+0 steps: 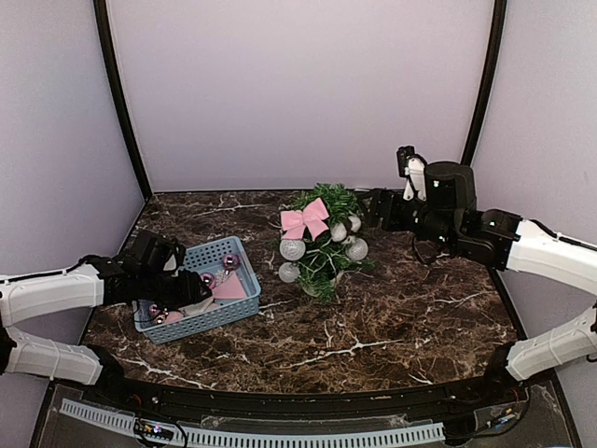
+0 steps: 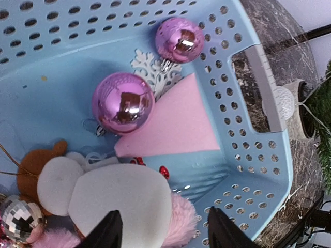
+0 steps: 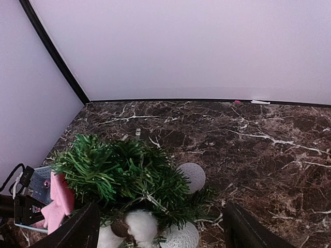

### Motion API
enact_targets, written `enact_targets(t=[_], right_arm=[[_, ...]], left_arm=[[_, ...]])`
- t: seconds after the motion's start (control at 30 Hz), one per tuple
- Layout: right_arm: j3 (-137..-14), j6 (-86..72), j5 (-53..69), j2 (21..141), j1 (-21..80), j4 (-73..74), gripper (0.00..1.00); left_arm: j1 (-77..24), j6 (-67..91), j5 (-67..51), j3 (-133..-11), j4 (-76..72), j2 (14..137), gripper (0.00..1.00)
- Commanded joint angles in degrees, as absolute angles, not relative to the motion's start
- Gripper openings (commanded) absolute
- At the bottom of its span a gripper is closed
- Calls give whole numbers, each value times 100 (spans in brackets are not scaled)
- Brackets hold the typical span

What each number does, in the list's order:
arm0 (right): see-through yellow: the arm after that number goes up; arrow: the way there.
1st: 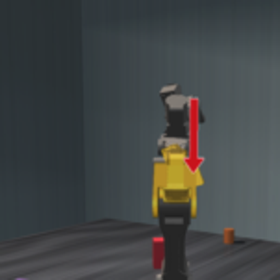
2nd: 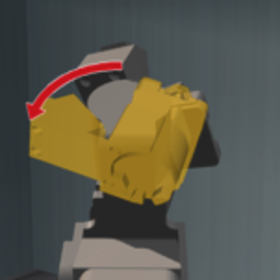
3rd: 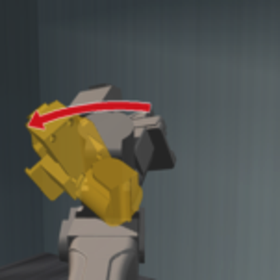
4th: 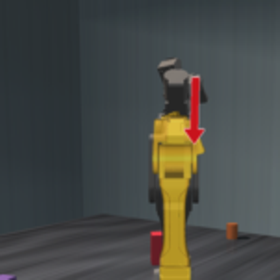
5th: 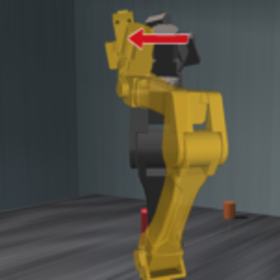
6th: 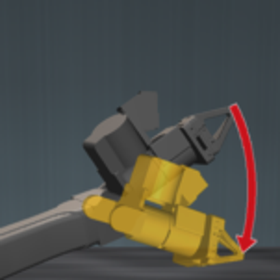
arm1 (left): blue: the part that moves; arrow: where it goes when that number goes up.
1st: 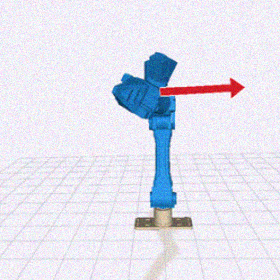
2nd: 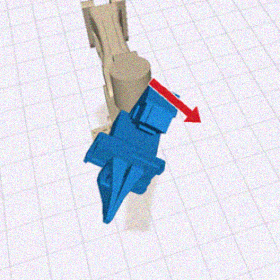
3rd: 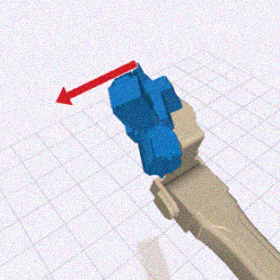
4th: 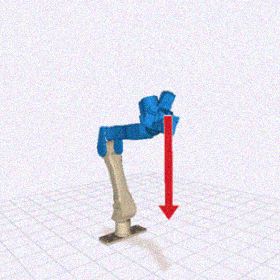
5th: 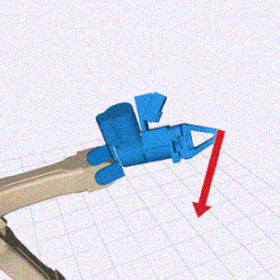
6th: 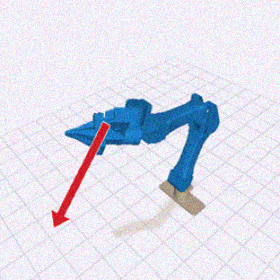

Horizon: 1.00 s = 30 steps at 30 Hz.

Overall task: Decorate the small christmas tree
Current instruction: Pick up the ornament ball from the bin.

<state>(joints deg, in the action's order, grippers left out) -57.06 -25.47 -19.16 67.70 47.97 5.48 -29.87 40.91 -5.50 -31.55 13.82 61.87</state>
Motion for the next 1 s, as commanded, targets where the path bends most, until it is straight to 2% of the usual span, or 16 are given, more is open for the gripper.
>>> enact_targets(t=[0.0,0.13,0.3,0.4,0.6,0.97], right_arm=[[-5608,-2789,-1794,6613,4708,405,83],[-5565,-2826,-1793,6568,4661,414,83],[-5513,-2864,-1809,6500,4624,405,83],[-5472,-2896,-1798,6491,4609,393,83],[-5475,-2903,-1684,6608,4575,323,83],[-5544,-2936,-1591,6797,4567,249,83]], left_arm=[[-2969,4070,-792,-3144,1357,6633,47],[-2970,3882,-912,-3381,1452,7103,35],[-2978,3899,-1007,-3594,1678,7337,29],[-2979,3958,-927,-3571,1734,7031,29],[-3013,4000,-1062,-3723,2043,6411,38],[-3222,4061,-2185,-3597,1545,6839,35]])
